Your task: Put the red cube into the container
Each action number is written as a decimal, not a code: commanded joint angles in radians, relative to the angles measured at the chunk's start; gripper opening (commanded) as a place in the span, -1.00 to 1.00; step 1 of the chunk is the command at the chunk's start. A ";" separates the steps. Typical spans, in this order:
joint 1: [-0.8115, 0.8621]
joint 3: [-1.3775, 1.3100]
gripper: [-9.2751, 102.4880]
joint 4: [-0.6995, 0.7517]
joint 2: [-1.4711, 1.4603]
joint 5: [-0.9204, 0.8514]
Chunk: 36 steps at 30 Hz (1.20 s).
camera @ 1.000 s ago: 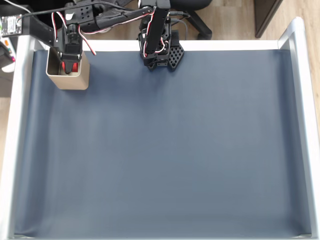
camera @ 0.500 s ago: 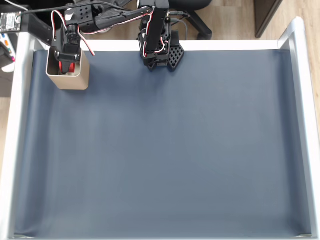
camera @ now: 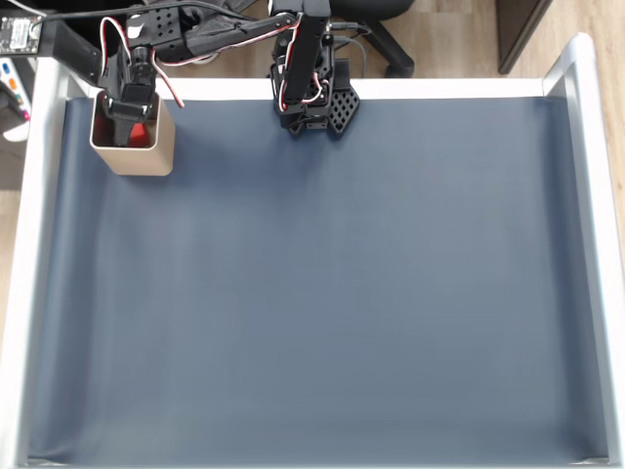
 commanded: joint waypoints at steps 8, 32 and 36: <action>0.015 -0.005 -0.39 -0.017 0.003 0.011; -0.252 -0.503 -0.83 0.351 0.146 0.124; -0.436 -0.514 -0.83 0.391 0.227 0.146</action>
